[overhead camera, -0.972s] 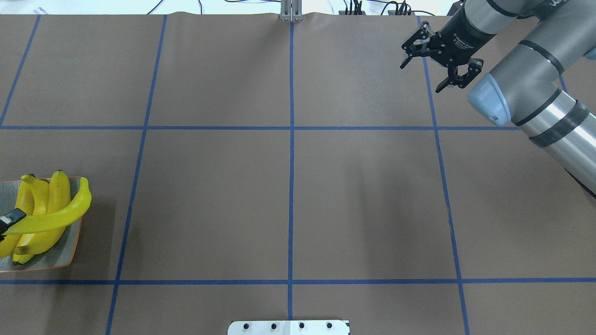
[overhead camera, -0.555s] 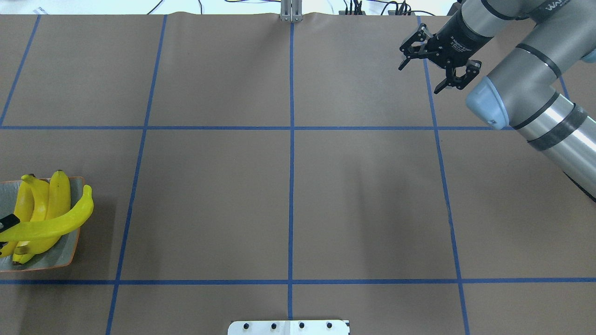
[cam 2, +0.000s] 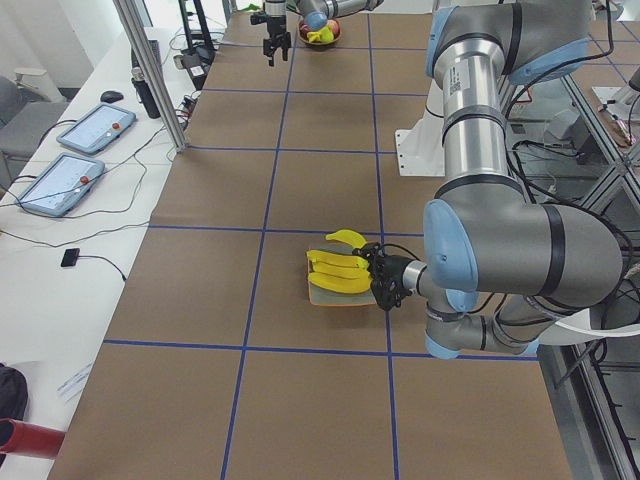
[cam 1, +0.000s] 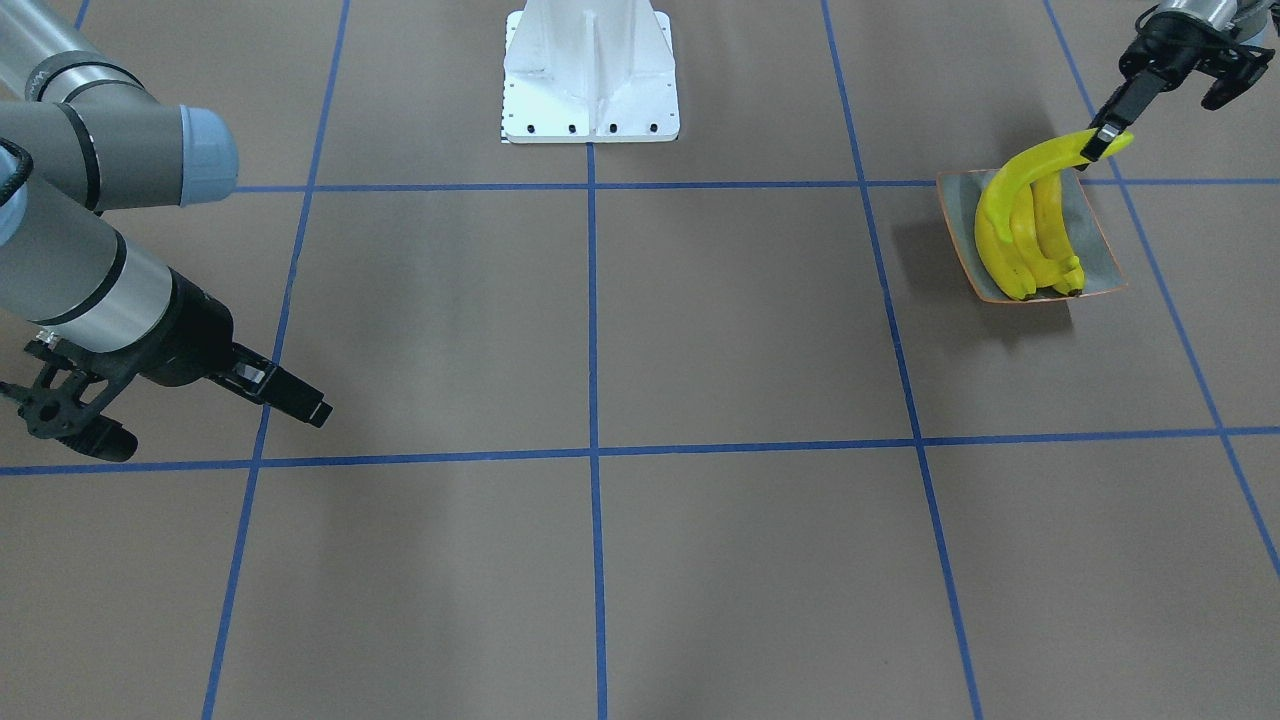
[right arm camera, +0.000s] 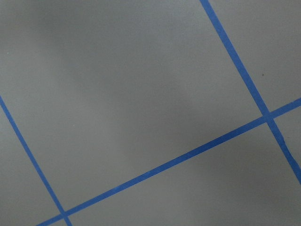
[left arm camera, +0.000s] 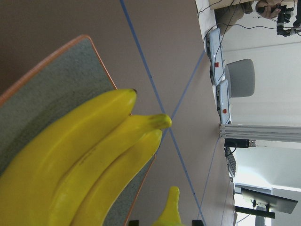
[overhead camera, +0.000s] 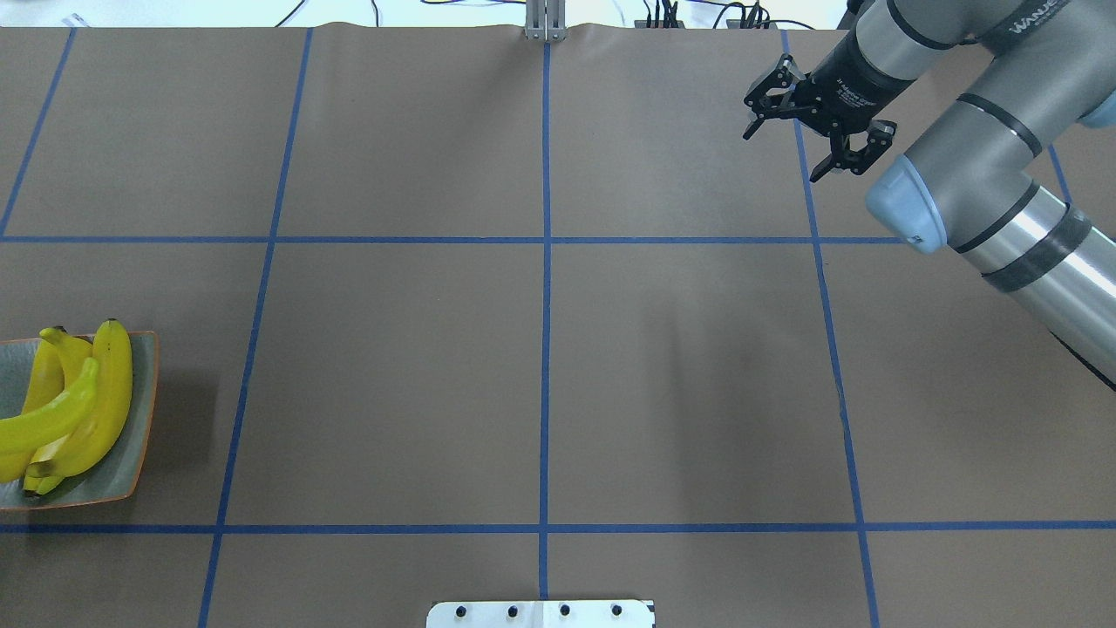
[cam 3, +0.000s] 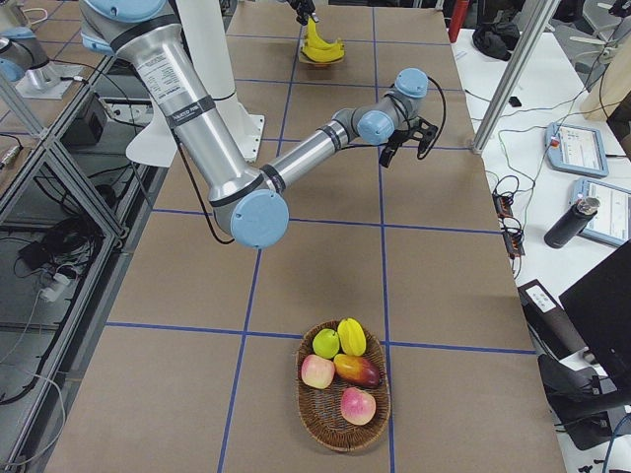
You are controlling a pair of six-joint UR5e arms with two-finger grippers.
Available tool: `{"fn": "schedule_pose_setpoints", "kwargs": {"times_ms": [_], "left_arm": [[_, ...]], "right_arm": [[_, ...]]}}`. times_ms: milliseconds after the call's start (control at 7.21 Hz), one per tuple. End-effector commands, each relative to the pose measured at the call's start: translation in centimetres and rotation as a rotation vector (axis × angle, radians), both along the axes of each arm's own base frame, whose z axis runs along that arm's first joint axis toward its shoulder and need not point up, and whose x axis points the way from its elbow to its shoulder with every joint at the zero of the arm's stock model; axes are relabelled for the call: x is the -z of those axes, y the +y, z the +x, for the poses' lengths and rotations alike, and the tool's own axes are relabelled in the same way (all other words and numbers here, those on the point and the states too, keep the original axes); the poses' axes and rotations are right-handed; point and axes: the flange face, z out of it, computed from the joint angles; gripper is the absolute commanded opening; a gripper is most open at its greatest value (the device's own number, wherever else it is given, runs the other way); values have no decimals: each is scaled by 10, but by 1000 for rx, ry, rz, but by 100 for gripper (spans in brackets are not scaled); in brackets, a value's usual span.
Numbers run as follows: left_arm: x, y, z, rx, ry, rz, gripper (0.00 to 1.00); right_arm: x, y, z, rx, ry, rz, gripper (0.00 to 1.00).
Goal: Transfer all bananas from basket to plate
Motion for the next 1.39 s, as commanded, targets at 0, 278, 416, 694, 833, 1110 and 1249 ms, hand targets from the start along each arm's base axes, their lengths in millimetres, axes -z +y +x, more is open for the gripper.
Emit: {"fn": "schedule_pose_setpoints", "kwargs": {"times_ms": [0, 278, 416, 694, 833, 1110, 1249], "left_arm": [[-8, 3, 13, -8, 57, -6, 0], [-10, 6, 25, -16, 60, -3, 0], [-9, 8, 32, -24, 71, -5, 0], [-6, 11, 35, -54, 92, -15, 0], [-9, 10, 31, -57, 95, -31, 0], [-22, 1, -18, -70, 103, -81, 0], [-39, -2, -33, -73, 89, -89, 0]], "right_arm": [[0, 4, -5, 1, 7, 8, 100], [-3, 5, -8, 1, 15, 8, 100], [-3, 6, -8, 2, 14, 9, 100], [-6, 7, -9, 5, 17, 7, 100], [-5, 8, -10, 6, 17, 7, 100], [-4, 10, -15, 9, 20, 11, 100], [-4, 11, -18, 13, 22, 13, 100]]}}
